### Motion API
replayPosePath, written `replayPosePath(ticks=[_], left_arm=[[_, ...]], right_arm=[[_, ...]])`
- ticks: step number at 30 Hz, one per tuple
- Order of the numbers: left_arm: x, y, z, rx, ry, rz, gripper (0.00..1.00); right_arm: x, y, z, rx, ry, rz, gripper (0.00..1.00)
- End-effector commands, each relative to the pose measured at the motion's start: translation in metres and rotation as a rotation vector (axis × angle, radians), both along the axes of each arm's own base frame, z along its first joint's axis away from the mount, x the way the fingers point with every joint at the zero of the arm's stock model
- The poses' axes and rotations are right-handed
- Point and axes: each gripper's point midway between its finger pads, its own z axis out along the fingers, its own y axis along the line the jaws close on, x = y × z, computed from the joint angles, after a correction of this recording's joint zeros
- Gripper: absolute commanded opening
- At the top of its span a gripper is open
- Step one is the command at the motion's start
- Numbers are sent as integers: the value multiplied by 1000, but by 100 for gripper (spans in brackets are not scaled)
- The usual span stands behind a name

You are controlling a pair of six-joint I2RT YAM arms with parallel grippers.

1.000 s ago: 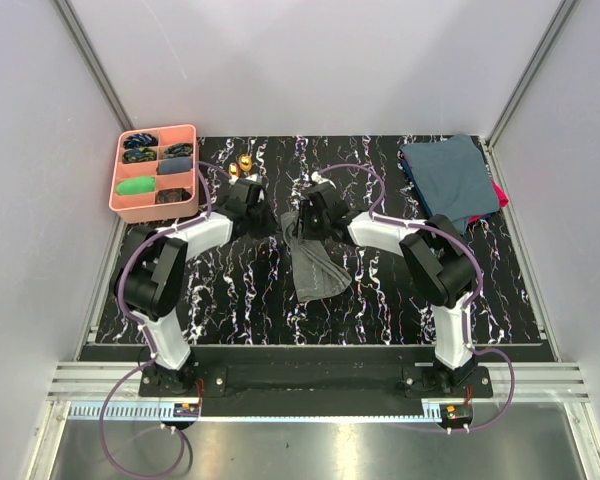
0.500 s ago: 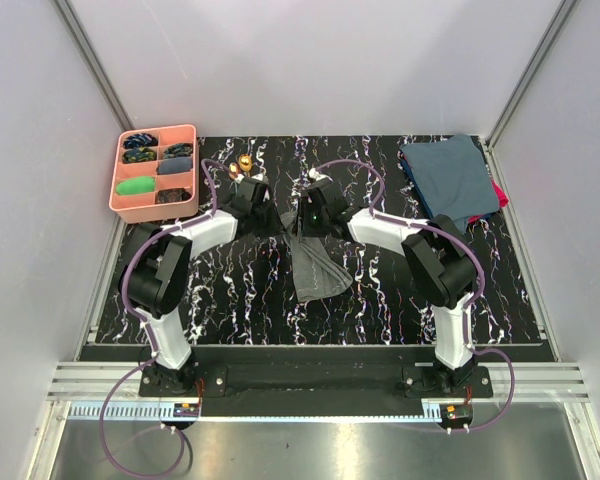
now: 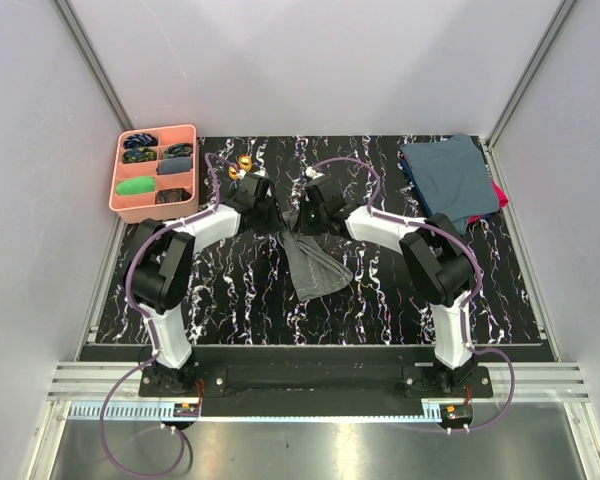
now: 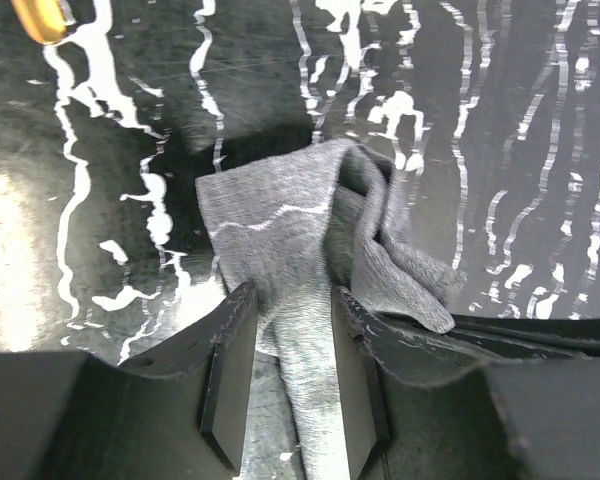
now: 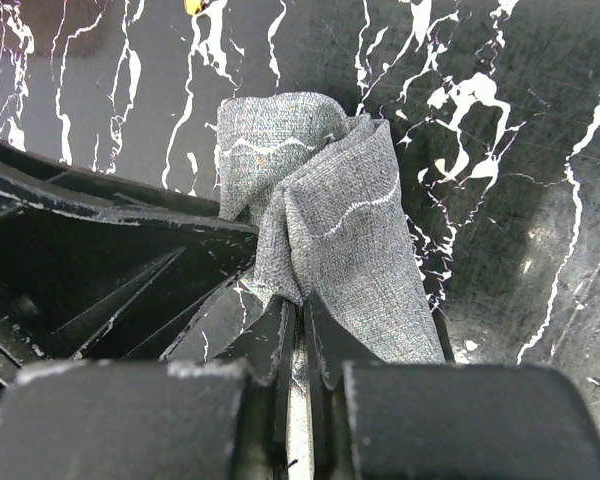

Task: Fold the napkin into a case and place the utensils inside
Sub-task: Stuff the top corner of the smaller-rectangle-folded napkin into the folded napkin.

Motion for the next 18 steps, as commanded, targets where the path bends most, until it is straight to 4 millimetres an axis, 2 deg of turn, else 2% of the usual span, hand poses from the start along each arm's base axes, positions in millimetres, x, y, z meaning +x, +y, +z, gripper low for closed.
replayPosePath(ticks=[1,4,11,14,18], left_arm=[[11,12,10,87,-49,46,39],[10,14,12,94,-59,56,39],[18,7,-1,95,-32,37,34],[22,5,0,96,-32,34,24],[26,4,5,101,-38,32,4]], right_arm=[[6,13,15,32,-33,28,4],[7,13,10,32,-25,28,4],[7,19,0,38,2,33,4],[7,19,-2,36,5,35,4],[7,19,-2,32,13,32,5]])
